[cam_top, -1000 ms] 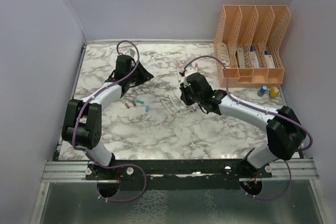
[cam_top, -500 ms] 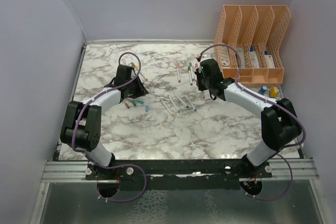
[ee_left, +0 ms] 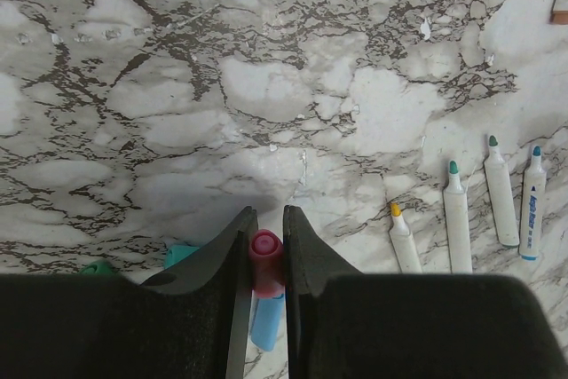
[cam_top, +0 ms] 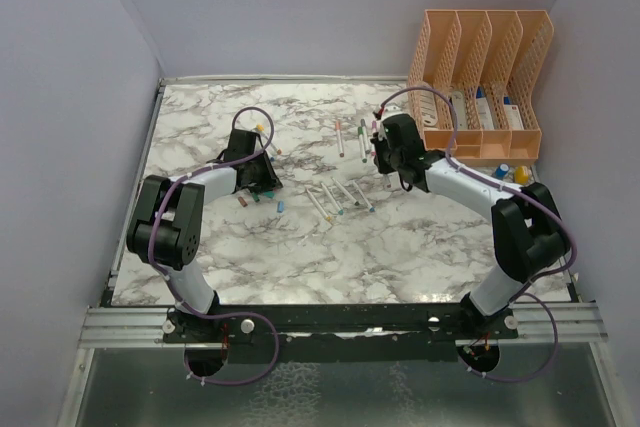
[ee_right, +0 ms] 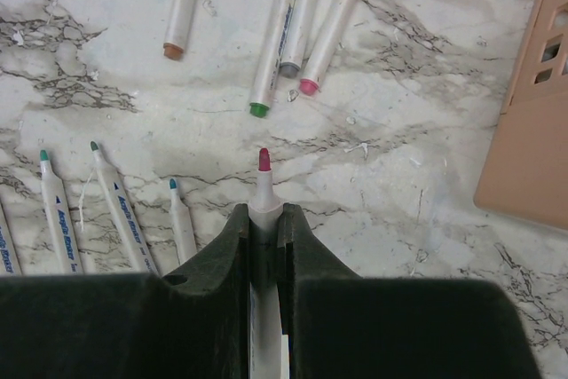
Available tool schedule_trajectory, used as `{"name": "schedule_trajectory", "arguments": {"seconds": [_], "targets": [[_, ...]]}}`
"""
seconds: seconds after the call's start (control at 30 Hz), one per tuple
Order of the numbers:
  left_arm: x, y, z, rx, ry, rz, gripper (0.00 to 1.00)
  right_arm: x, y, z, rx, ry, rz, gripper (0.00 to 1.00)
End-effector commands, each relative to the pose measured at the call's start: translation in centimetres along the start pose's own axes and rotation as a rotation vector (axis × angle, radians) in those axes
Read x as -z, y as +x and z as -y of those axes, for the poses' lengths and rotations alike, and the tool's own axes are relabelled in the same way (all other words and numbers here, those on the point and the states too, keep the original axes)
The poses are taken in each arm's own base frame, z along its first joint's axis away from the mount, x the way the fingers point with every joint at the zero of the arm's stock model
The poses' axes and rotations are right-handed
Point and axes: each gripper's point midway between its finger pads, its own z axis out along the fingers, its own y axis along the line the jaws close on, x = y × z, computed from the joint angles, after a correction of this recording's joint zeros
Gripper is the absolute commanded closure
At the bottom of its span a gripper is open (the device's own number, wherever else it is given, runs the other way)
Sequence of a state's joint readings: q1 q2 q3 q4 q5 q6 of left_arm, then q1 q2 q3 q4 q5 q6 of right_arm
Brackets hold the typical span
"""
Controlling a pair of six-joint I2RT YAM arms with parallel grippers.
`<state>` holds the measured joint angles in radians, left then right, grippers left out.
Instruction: Open the pen caps
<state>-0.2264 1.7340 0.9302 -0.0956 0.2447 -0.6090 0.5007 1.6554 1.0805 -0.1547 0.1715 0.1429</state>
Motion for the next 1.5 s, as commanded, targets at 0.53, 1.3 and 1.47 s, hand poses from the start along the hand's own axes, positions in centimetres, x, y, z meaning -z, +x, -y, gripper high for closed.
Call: {"name": "schedule_trajectory", "arguments": {"seconds": [0.53, 1.3, 1.47], "targets": [[0.8, -0.2, -0.4, -0.031, -0.034, 0.018, 0.67, -2.8, 4.9, -2.3, -0.010, -0.126, -0.091, 0.99], [9.3, -5.9, 4.3, -0.024, 0.080, 0.312, 0.33, -4.2, 7.3, -3.1, -0.072, -0.141, -0.175, 0.77], [9.8, -6.0, 4.1, -0.011, 0.083, 0.328, 0.33, -4.1, 6.9, -3.0, -0.080, -0.133, -0.164, 0.58]]}}
